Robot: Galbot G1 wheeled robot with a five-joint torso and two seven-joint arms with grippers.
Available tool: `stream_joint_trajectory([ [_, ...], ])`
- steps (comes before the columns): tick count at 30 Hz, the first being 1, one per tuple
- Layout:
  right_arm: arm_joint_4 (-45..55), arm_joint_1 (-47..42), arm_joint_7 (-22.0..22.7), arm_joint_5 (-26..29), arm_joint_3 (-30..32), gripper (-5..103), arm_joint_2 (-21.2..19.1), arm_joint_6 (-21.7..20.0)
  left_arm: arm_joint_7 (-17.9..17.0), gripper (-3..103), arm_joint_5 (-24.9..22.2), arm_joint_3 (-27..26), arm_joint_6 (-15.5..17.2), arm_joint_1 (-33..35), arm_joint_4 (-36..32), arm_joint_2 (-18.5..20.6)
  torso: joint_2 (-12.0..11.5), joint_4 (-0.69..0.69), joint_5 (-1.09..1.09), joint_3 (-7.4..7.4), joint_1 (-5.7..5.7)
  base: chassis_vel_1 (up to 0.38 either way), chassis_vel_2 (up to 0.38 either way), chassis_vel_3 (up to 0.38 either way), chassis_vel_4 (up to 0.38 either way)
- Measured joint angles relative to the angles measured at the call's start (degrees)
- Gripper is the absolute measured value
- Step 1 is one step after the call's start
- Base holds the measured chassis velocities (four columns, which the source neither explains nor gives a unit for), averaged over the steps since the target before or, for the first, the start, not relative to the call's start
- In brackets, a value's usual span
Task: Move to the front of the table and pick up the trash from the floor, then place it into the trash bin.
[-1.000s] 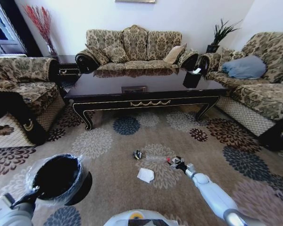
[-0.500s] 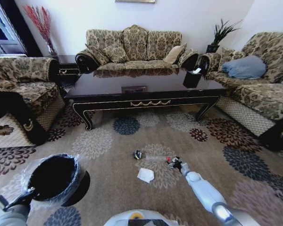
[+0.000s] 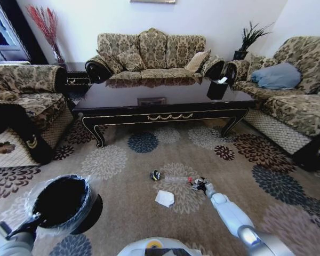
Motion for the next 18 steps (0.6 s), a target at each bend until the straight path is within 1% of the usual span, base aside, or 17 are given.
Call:
stream_joint_trajectory([
  [1, 0.0, 0.0, 0.0, 0.0, 0.0, 93, 0.0, 0.0, 0.0, 4, 0.0, 0.0, 0.0, 0.0, 0.0, 0.0, 0.0, 0.0, 0.0, 0.0, 0.0, 0.0, 0.0, 0.0, 0.0],
  [5, -0.7, 0.2, 0.6, -1.5, 0.8, 70, 0.5, 0.1, 0.1, 4, 0.7, 0.3, -0.1, 0.1, -0.1, -0.3, 0.0, 0.0, 0.0, 0.0, 0.0, 0.0, 0.0, 0.0, 0.0],
  [7, -0.7, 0.1, 0.7, -1.6, 0.8, 70, 0.5, 0.0, 0.1, 4, 0.8, 0.5, -0.1, 0.1, -0.1, -0.3, 0.0, 0.01, 0.0, 0.0, 0.0, 0.0, 0.0, 0.0, 0.0],
  [11, -0.5, -0.6, 1.7, -1.8, 1.3, 49, -0.1, -0.4, 0.3, 4, 1.6, 1.8, -0.1, 0.0, -0.2, -0.9, 0.0, 0.0, 0.0, 0.0, 0.0, 0.0, 0.0, 0.0, 0.0],
  [13, -0.5, -0.7, 1.9, -1.9, 1.6, 49, -0.3, -0.5, 0.3, 4, 1.8, 2.0, -0.1, 0.0, -0.2, -0.9, 0.0, 0.0, -0.01, 0.0, 0.0, 0.0, 0.0, 0.0, 0.0],
  [17, -0.3, -1.5, 1.9, -2.5, 2.6, 27, -1.0, -0.5, 0.3, 4, 2.1, 2.5, -0.2, -0.1, -0.3, -0.9, 0.0, 0.0, -0.01, 0.0, 0.0, 0.0, 0.0, 0.0, 0.0],
  [18, -0.3, -1.5, 1.9, -2.5, 2.6, 27, -1.0, -0.5, 0.3, 4, 2.1, 2.5, -0.2, -0.1, -0.3, -0.9, 0.0, 0.0, -0.01, 0.0, 0.0, 0.0, 0.0, 0.0, 0.0],
])
